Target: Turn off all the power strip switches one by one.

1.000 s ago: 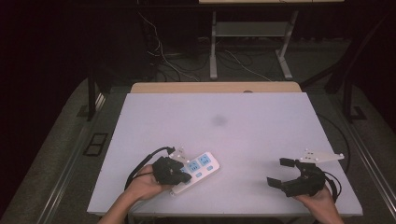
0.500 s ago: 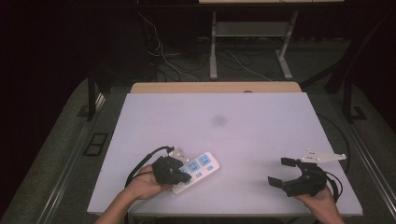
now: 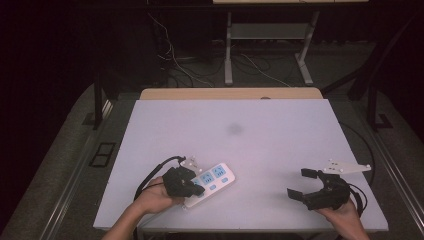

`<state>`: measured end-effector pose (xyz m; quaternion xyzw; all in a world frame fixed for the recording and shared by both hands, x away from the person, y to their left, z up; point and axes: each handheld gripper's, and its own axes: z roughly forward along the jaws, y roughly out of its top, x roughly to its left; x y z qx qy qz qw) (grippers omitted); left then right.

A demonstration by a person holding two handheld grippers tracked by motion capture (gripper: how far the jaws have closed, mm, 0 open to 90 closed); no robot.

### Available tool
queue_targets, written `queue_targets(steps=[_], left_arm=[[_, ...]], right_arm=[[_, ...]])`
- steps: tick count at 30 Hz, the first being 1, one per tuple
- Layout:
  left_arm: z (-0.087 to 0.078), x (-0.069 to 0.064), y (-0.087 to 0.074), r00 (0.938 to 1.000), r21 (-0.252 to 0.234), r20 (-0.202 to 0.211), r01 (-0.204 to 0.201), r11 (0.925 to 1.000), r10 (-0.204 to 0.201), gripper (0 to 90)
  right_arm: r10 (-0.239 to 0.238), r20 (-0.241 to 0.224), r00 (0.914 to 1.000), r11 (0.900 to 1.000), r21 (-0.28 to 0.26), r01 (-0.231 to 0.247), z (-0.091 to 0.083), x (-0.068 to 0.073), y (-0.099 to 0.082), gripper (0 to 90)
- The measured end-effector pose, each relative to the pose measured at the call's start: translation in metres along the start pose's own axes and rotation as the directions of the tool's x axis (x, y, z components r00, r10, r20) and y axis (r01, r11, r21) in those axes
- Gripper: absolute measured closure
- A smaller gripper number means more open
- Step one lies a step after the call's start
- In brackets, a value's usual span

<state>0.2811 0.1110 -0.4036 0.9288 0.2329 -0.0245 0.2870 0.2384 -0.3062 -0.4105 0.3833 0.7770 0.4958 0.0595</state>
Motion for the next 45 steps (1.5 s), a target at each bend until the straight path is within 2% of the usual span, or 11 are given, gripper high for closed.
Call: queue_targets(steps=[7, 15, 17, 18, 20, 26, 37, 45], left_arm=[[0.000, 0.000, -0.004, 0.9999, -0.027, 0.001, 0.012, 0.9996, -0.012, 89.9], [-0.001, -0.001, -0.004, 1.0000, -0.029, -0.009, 0.001, 0.9996, -0.001, 89.9], [-0.005, -0.001, -0.003, 0.9999, -0.048, -0.008, 0.010, 0.9988, -0.010, 89.8], [-0.005, -0.001, -0.003, 0.9998, -0.037, -0.021, -0.001, 0.9993, 0.001, 89.8], [-0.005, -0.002, -0.003, 0.9998, -0.029, -0.018, -0.004, 0.9996, 0.004, 89.8], [-0.010, -0.003, 0.002, 0.9997, -0.053, -0.017, -0.019, 0.9984, 0.019, 89.8], [-0.025, -0.006, 0.019, 0.9984, -0.078, -0.028, -0.051, 0.9957, 0.049, 89.8], [-0.032, -0.010, 0.033, 0.9937, -0.079, -0.057, -0.101, 0.9918, 0.096, 89.7]], right_arm=[[-0.004, 0.001, 1.0000, 1.0000, 0.001, 0.004, 0.001, 0.000, 0.000, 0.6], [-0.001, 0.001, 1.0000, 1.0000, 0.001, 0.001, 0.001, -0.001, 0.000, 0.6], [0.000, 0.001, 1.0000, 1.0000, 0.000, 0.000, 0.000, -0.001, 0.000, 0.7], [0.000, 0.001, 1.0000, 1.0000, -0.001, 0.000, 0.000, 0.000, 0.000, 0.6], [0.002, 0.002, 1.0000, 1.0000, -0.002, -0.002, 0.000, -0.001, 0.000, 0.6], [0.002, 0.003, 1.0000, 1.0000, -0.004, -0.002, -0.001, -0.002, 0.000, 0.6], [0.004, 0.002, 1.0000, 1.0000, -0.008, -0.004, -0.001, -0.001, 0.000, 0.6], [0.004, 0.003, 1.0000, 1.0000, -0.008, -0.004, -0.001, -0.002, 0.000, 0.6]])
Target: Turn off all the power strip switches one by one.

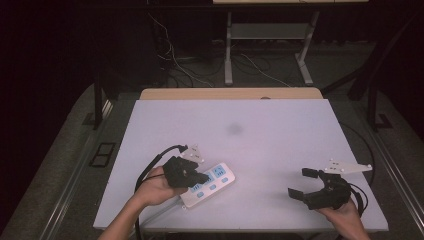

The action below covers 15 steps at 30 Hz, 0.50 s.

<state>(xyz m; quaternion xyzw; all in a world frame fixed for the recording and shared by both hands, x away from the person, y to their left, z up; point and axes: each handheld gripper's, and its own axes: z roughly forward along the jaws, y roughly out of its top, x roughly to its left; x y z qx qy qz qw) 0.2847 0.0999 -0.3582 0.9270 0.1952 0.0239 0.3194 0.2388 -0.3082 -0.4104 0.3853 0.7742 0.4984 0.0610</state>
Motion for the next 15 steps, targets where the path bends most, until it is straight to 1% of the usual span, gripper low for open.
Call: queue_targets(steps=[9, 12, 15], left_arm=[[-0.002, 0.000, 0.017, 0.9997, -0.008, 0.000, -0.026, 0.9996, 0.026, 89.7], [-0.001, 0.000, 0.020, 0.9996, -0.019, 0.004, -0.027, 0.9995, 0.027, 89.8], [0.001, 0.002, 0.022, 0.9996, -0.018, 0.000, -0.029, 0.9994, 0.029, 89.7]], right_arm=[[-0.001, -0.001, 1.0000, 1.0000, -0.001, 0.001, 0.000, 0.000, 0.000, 0.6], [-0.003, -0.002, 1.0000, 1.0000, -0.005, 0.003, -0.001, 0.000, 0.000, 0.6], [-0.003, -0.002, 1.0000, 1.0000, -0.006, 0.003, -0.001, 0.000, 0.000, 0.6]])
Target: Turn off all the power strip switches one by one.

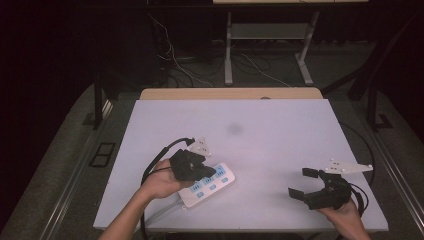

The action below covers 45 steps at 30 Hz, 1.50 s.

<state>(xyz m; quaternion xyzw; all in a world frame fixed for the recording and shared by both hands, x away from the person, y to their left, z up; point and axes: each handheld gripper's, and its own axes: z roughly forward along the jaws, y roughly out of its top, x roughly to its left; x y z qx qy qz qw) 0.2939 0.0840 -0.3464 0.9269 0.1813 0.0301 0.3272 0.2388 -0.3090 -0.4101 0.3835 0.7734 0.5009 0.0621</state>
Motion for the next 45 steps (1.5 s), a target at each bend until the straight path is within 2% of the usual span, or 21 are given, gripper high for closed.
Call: queue_targets(steps=[20, 45], left_arm=[[0.022, 0.004, 0.004, 0.9999, 0.032, 0.005, -0.011, 0.9994, 0.011, 89.7], [0.042, 0.004, -0.008, 0.9996, 0.075, 0.028, -0.006, 0.9971, 0.004, 89.7]], right_arm=[[-0.005, -0.002, 1.0000, 1.0000, 0.004, 0.005, 0.001, 0.000, 0.000, 0.7], [-0.007, -0.004, 1.0000, 0.9999, 0.009, 0.007, 0.001, 0.000, 0.000, 0.7]])
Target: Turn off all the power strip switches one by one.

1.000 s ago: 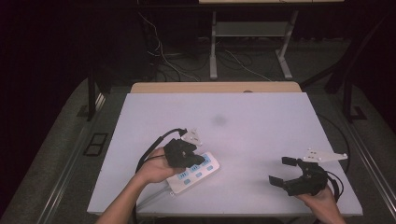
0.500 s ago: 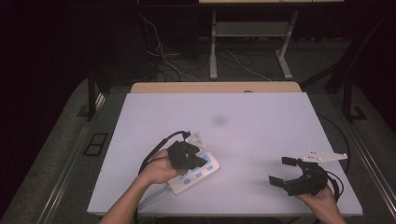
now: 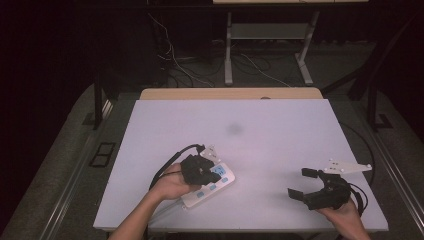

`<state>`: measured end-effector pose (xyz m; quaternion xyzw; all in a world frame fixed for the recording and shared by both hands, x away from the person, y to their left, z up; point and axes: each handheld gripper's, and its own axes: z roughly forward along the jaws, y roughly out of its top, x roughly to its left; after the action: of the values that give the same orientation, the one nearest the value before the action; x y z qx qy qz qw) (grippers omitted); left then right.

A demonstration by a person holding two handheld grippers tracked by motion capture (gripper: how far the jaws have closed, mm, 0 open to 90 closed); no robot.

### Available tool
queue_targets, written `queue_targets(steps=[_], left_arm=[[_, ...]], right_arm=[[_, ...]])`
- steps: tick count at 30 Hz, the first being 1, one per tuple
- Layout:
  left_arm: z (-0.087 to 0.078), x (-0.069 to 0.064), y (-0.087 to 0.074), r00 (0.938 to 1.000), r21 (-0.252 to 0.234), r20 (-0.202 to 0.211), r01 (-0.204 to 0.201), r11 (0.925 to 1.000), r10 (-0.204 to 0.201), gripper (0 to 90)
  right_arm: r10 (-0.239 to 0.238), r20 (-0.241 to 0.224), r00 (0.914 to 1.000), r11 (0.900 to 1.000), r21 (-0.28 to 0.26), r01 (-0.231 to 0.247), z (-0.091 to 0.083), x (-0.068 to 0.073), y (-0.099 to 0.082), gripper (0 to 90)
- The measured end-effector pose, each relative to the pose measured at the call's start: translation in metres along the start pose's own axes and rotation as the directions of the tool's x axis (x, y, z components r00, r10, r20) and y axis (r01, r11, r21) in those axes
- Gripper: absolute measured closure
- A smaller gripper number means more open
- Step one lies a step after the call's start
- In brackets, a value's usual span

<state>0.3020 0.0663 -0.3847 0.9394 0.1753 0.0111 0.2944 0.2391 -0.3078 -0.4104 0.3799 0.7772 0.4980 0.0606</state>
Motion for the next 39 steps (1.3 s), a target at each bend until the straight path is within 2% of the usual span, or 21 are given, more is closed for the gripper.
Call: queue_targets(steps=[4, 14, 21, 39], left_arm=[[0.002, 0.000, -0.003, 0.9999, 0.001, 0.004, 0.013, 0.9999, -0.013, 89.7], [0.012, -0.001, -0.010, 0.9999, 0.046, 0.011, 0.010, 0.9989, -0.011, 89.7], [0.012, -0.001, -0.009, 0.9998, 0.054, 0.012, 0.017, 0.9984, -0.018, 89.6], [0.013, 0.007, -0.011, 0.9938, 0.050, 0.067, 0.086, 0.9950, -0.090, 89.9]], right_arm=[[-0.001, -0.001, 1.0000, 1.0000, 0.000, 0.001, 0.000, 0.000, 0.000, 0.6], [-0.001, -0.001, 1.0000, 1.0000, 0.002, 0.001, 0.000, 0.000, 0.000, 0.7], [-0.001, 0.000, 1.0000, 1.0000, -0.002, 0.001, -0.001, 0.000, 0.000, 0.6], [-0.007, -0.010, 0.9999, 1.0000, -0.001, 0.007, -0.001, 0.001, 0.000, 0.6]])
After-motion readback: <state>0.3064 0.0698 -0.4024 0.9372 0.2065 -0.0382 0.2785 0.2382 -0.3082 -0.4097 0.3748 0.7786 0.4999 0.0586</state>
